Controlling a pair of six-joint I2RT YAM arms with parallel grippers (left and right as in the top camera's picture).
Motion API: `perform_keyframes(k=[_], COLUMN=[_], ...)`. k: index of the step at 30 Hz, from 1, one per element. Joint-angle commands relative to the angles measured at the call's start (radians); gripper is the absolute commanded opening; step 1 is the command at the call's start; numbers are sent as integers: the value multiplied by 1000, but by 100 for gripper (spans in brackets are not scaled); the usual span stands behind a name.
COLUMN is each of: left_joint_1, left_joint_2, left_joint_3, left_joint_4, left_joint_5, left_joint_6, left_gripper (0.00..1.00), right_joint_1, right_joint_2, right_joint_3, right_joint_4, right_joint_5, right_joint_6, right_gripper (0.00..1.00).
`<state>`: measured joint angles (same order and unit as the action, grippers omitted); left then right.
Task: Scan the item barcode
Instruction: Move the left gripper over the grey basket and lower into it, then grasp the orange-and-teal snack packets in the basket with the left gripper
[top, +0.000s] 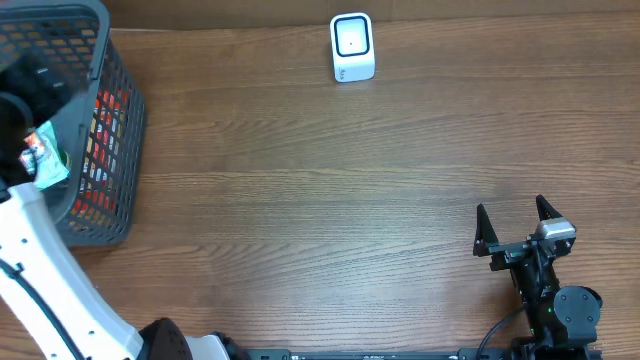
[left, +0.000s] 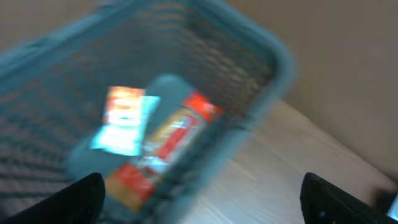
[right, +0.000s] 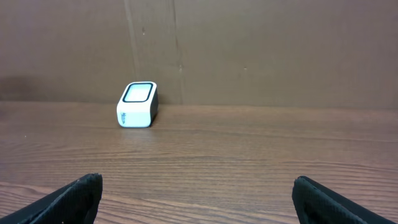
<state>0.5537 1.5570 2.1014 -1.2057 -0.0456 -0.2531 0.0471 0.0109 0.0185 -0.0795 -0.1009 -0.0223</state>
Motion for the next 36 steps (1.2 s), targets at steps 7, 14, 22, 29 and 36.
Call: perform_keyframes(k=[7, 14, 22, 29, 36], left_joint_1=[150, 195, 232, 242, 242], left_joint_2=[162, 306, 455, 567, 624], left_joint_3=[13, 13, 13, 13, 13], left_joint_4=[3, 40, 89, 130, 187], left_joint_5=[-33, -37, -6, 24, 113], left_joint_6=[12, 74, 234, 341, 442], left_gripper=[95, 96, 98, 98, 98], right_joint_1=[-3, -3, -3, -3, -3], right_joint_2=[-8, -8, -8, -8, -8], right_joint_3=[-11, -11, -11, -11, -11], right_joint_4=[4, 4, 4, 4, 4], right_joint_5=[-5, -5, -5, -5, -5], right_joint_6=[-1, -1, -1, -1, -1], right_gripper=[100, 100, 100, 100, 100])
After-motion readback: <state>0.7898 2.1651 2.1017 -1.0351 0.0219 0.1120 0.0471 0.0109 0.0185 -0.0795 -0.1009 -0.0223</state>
